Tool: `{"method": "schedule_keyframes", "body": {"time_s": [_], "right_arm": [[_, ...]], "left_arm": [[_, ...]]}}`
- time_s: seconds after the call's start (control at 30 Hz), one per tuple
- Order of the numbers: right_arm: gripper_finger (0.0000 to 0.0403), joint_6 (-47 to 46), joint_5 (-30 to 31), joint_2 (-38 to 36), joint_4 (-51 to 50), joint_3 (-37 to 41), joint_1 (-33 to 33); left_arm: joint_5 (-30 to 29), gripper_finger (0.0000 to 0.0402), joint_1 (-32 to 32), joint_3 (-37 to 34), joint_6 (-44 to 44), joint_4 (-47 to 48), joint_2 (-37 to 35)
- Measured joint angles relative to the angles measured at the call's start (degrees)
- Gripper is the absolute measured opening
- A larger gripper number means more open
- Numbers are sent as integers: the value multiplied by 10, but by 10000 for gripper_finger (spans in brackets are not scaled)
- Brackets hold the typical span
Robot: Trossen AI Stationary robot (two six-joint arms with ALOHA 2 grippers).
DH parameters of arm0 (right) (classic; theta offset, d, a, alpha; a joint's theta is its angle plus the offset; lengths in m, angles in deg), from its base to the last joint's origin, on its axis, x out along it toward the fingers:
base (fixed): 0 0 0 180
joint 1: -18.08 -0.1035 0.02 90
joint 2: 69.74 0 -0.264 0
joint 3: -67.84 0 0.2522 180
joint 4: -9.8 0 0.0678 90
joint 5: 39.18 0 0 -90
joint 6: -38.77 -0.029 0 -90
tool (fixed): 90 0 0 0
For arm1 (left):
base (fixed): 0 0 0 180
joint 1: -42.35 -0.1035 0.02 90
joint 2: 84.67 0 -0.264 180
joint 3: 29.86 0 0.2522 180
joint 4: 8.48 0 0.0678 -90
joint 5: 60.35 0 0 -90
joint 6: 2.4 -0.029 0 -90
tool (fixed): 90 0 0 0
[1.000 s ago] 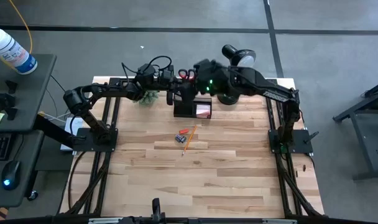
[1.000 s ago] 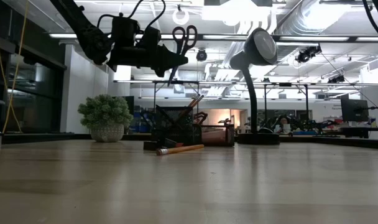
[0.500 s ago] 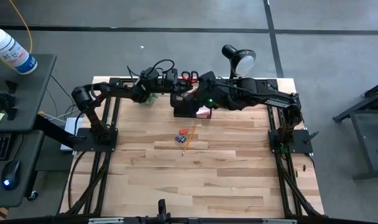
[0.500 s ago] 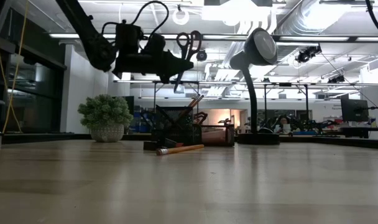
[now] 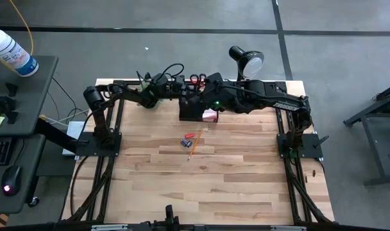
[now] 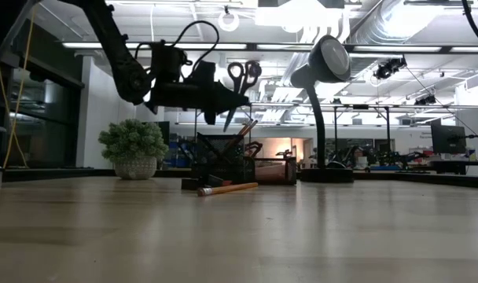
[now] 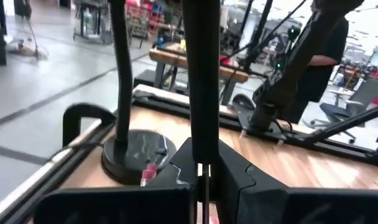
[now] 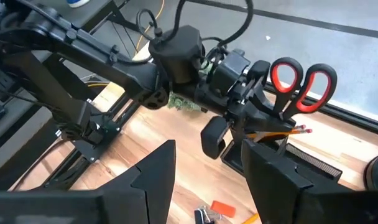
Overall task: Pick and place office supplies into organizer
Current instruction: Put the black scissors into the desk organizer
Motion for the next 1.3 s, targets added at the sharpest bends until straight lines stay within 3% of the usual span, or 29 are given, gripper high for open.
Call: {"method": "schedule_keyframes", "body": {"time_s": [0.57,0.8,1.1,1.3], "right_arm": [[177,3,10,0,3,0,-4],[177,3,13,0,3,0,-4],[177,7,18,0,3,0,-4],[177,7,19,0,3,0,-4]], "left_arm": [[-94,20,11,0,-30,40,27],[-99,8,24,0,-45,77,27],[-99,62,25,0,-46,68,27],[-99,64,25,0,-45,49,27]]}}
